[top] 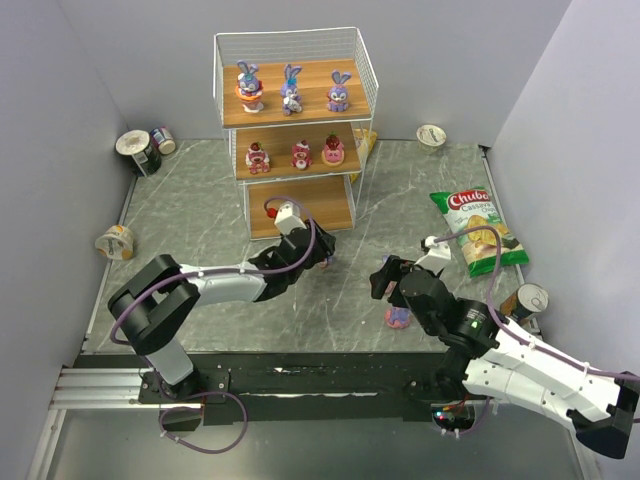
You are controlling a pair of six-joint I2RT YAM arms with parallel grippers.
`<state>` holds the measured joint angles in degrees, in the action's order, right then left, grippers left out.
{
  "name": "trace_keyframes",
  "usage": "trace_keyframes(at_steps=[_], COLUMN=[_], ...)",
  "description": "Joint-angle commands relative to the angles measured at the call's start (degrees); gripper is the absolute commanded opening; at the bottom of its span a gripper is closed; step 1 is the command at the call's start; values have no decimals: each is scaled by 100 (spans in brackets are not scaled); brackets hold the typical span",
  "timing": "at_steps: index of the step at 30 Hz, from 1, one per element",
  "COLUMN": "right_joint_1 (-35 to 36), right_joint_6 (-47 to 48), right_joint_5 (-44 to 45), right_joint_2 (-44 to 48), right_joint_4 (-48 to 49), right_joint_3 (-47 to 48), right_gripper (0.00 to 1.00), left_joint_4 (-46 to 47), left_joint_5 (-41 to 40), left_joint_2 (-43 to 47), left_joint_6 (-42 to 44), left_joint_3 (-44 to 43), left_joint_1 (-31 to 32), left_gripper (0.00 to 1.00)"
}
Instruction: Place and organize the plastic toys onto the shelf
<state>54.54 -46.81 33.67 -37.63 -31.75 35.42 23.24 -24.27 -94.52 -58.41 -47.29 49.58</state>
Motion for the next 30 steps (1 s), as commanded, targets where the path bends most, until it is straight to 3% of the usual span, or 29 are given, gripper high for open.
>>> trace_keyframes(at_steps=[1,11,21,25,30], right_joint_1=[-40,-84,-93,-84,-93], right_joint_6=[5,31,75,101,145], right_joint_5=[175,307,377,386,377], right_joint_2=[45,203,256,247,238], right_joint_4=[72,-16,-42,-16,11], right_joint_3=[-79,-123,-141,-158,-167], right_gripper=[87,87,87,87,87], left_joint_4=[-532,-663,-908,-1242,-1647], left_joint_5=[-517,-570,-710,-850,-1088], left_joint_2=[-22,-356,-400,-515,-585], left_joint_6=[-232,-276,-662,-1065,-1672], left_joint_3=[-316,-439,-500,-763,-1001], left_joint_1=[52,60,60,60,60], left_gripper=[50,46,21,1,1])
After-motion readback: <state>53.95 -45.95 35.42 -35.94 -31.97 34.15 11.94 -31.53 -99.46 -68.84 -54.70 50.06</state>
